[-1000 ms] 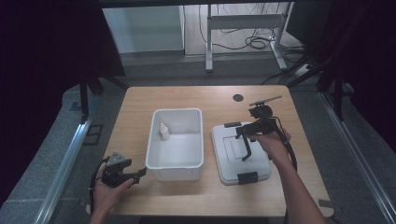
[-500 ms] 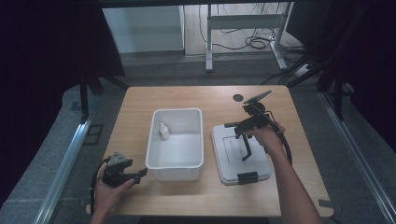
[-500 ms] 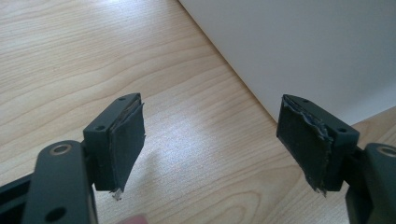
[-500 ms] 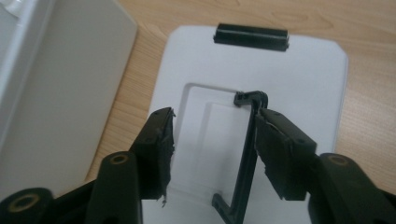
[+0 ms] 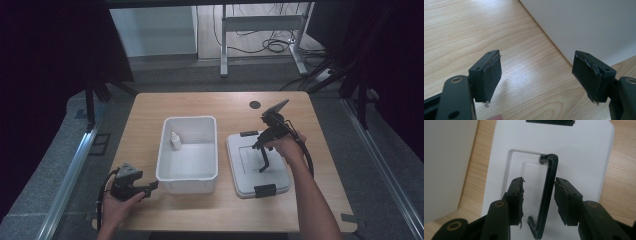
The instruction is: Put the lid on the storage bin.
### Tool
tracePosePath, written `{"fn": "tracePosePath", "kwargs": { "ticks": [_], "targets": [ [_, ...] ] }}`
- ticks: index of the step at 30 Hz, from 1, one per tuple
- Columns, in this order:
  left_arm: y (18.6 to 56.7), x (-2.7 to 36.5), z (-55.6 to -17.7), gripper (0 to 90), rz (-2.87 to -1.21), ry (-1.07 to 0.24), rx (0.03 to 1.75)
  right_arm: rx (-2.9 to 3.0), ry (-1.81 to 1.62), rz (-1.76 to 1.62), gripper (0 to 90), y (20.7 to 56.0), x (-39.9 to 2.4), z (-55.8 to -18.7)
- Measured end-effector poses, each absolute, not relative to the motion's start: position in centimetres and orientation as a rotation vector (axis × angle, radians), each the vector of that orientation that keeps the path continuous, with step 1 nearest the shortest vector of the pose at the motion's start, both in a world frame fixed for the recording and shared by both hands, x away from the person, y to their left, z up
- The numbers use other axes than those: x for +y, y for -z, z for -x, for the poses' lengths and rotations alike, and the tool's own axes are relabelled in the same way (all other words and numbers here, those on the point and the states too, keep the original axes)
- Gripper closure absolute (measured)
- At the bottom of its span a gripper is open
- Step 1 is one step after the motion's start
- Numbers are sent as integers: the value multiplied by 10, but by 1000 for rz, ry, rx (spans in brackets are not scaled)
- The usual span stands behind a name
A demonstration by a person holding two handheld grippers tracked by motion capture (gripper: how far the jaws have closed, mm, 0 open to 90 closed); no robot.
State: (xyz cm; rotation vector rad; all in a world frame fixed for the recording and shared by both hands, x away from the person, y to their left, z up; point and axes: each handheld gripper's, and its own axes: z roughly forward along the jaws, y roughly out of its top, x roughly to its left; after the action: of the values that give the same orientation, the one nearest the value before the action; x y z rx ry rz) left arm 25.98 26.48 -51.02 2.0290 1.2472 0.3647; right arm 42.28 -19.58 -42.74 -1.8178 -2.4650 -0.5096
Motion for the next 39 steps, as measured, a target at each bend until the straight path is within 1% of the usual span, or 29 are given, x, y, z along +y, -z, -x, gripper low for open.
{"fn": "tracePosePath", "kwargs": {
  "ticks": [7, 8, 14, 15, 16, 17, 19, 25, 33, 39],
  "targets": [
    [510, 266, -260, 237, -2026, -364, 1249, -2436, 435, 1833, 645, 438, -196, -428],
    [510, 266, -260, 237, -2026, -364, 1248, -2420, 438, 1836, 667, 440, -197, -428],
    [511, 266, -260, 237, -2030, -364, 1247, -2349, 423, 1843, 714, 455, -208, -429],
    [511, 266, -260, 237, -2031, -364, 1248, -2342, 429, 1841, 742, 457, -211, -429],
    [511, 266, -260, 237, -2031, -364, 1248, -2279, 497, 1844, 792, 458, -216, -428],
    [511, 265, -260, 237, -2032, -364, 1249, -2279, 497, 1844, 792, 458, -216, -428],
    [512, 264, -260, 237, -2037, -362, 1249, -2235, 530, 1839, 831, 461, -219, -428],
    [512, 263, -260, 237, -2044, -362, 1245, -2169, 552, 1879, 848, 460, -222, -428],
    [512, 264, -261, 237, -2045, -361, 1245, -2149, 549, 1917, 849, 457, -222, -427],
    [513, 264, -262, 238, -2045, -359, 1246, -2151, 589, 1925, 849, 442, -226, -425]
  ]
}}
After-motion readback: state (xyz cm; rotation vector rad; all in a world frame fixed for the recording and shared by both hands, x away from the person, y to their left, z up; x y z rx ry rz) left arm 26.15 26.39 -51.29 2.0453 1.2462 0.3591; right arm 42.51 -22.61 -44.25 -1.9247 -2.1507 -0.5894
